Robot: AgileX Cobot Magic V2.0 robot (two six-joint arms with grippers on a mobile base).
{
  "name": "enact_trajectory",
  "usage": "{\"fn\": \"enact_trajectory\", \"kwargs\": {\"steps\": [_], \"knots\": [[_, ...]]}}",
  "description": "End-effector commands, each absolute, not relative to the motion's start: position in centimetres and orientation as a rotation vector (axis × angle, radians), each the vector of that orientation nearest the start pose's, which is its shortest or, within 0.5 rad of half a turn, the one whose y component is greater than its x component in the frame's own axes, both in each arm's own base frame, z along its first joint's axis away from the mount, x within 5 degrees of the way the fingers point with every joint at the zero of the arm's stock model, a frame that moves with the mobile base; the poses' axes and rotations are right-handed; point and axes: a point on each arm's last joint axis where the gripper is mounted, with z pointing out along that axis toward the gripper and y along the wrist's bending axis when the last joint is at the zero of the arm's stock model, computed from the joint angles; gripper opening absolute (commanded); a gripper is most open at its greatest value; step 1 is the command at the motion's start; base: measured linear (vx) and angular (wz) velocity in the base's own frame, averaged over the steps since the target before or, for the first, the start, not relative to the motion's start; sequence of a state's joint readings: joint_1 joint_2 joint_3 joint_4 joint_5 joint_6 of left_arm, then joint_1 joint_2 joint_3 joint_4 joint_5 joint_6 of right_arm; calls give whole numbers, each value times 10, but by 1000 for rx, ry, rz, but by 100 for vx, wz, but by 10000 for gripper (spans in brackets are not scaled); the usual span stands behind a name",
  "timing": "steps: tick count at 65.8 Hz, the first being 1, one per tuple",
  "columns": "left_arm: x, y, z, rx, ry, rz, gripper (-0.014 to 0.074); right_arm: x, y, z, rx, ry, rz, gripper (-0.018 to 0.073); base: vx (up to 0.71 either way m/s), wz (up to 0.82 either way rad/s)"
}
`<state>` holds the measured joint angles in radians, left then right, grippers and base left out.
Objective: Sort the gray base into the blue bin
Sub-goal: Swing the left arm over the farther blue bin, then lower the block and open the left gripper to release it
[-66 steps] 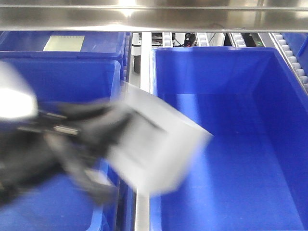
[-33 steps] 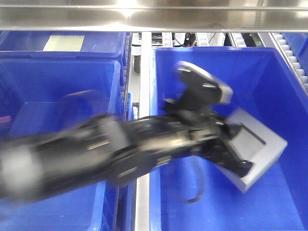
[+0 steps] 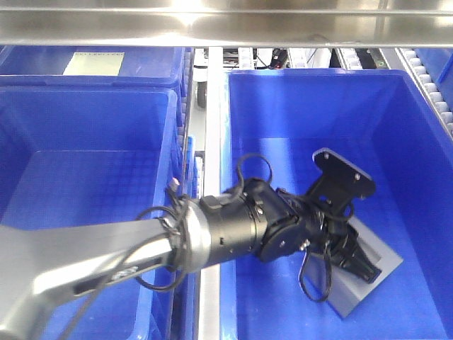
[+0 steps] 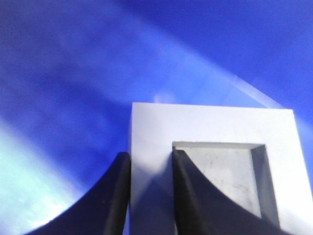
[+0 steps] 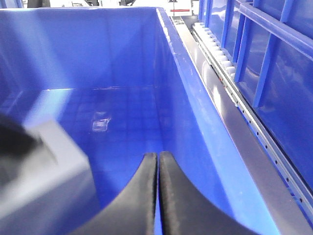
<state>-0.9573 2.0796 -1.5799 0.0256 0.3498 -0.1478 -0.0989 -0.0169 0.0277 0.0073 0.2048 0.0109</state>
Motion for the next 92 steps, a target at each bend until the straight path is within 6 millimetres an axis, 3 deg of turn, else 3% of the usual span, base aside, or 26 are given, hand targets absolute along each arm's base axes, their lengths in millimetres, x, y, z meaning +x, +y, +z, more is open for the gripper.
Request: {"fn": "enact_trajectory", "kwargs": {"steps": [1,42,56,67,80,92], "knots": [[273,-392,254,891,2046,-619,29,57,-6,190,84,1659,-77,-5,0,0],[271,-390,249,914,2101,-588,313,57,-6,190,84,1659,-77,-5,0,0],[269,-387,252,919,2128,-581,367,57,-6,190,84,1659,-77,-5,0,0],[265,-381,277,899,2080,-606,289,57,-6,190,84,1659,-77,-5,0,0],[258,-370,317,857,1967,-658,-9,57,-6,190,84,1659,-77,-5,0,0],[250,-361,333,868,1971,-651,-8,57,-6,190,84,1659,-77,-5,0,0]]}}
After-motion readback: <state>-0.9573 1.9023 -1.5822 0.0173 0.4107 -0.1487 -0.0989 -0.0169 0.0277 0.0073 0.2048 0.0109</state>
